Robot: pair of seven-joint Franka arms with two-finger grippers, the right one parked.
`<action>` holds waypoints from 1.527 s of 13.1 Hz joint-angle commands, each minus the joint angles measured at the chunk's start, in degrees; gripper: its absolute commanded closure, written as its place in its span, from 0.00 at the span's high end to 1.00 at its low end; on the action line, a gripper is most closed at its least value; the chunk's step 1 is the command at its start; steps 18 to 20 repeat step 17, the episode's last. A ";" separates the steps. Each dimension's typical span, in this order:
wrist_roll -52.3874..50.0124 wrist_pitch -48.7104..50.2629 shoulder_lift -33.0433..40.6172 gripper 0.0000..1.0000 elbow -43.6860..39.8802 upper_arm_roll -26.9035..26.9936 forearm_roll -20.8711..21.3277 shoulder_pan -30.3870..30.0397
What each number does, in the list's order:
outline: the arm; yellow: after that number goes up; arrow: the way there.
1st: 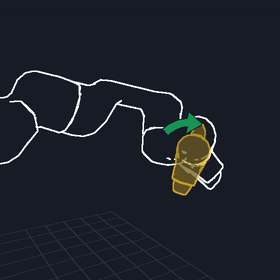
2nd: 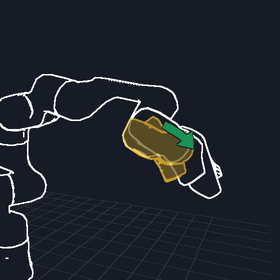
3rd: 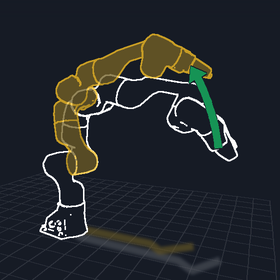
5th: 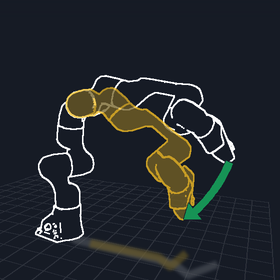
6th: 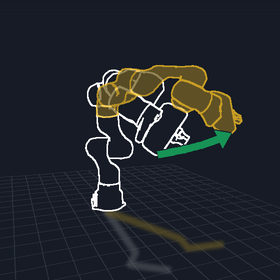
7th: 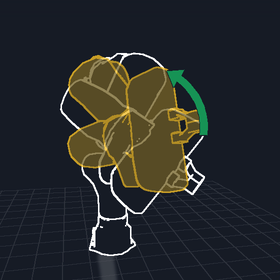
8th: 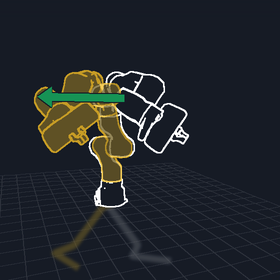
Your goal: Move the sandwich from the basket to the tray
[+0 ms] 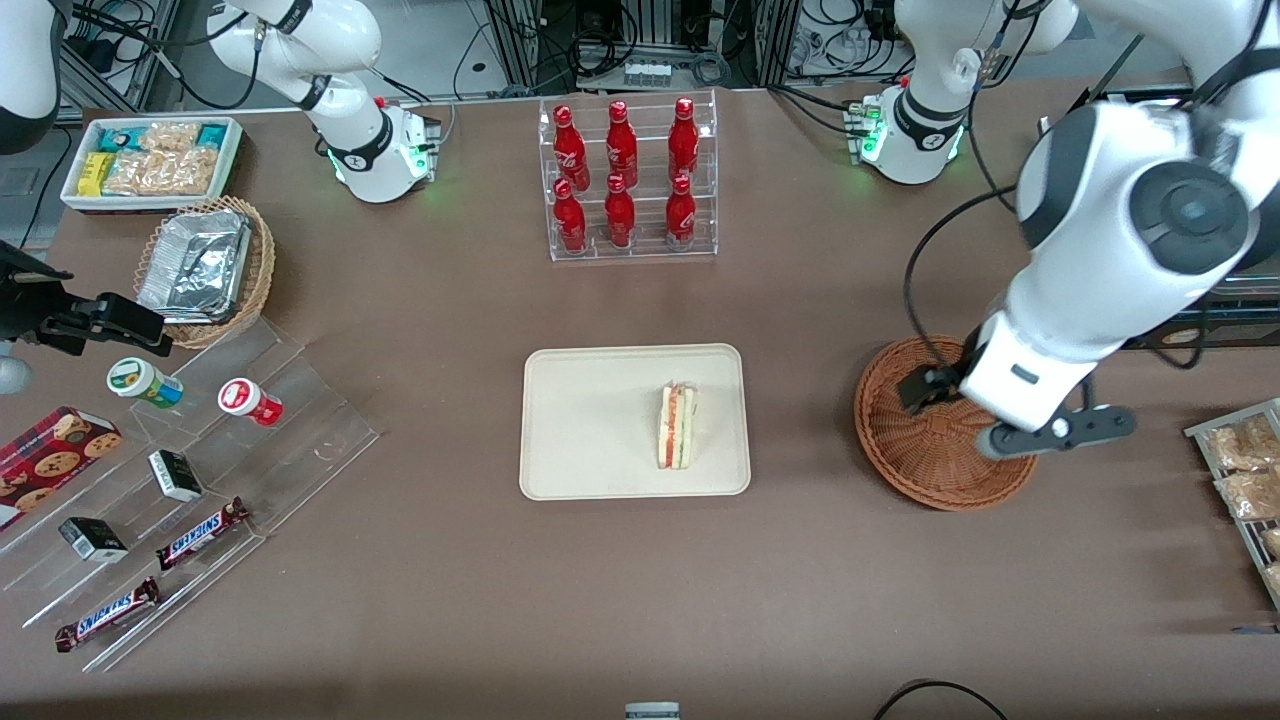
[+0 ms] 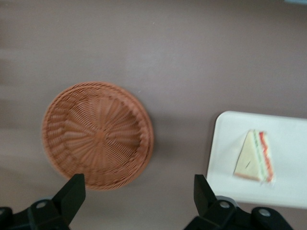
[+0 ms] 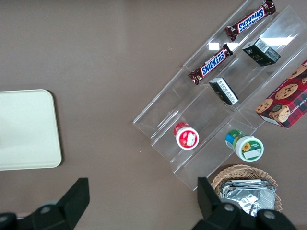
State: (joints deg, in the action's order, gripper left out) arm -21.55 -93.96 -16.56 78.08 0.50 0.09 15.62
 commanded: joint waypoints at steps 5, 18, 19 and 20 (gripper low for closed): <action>10.30 13.44 6.79 1.00 -1.09 -4.88 0.26 -10.15; 15.04 13.73 18.75 1.00 9.81 -4.72 0.79 -15.26; 15.04 13.73 18.75 1.00 9.81 -4.72 0.79 -15.26; 15.04 13.73 18.75 1.00 9.81 -4.72 0.79 -15.26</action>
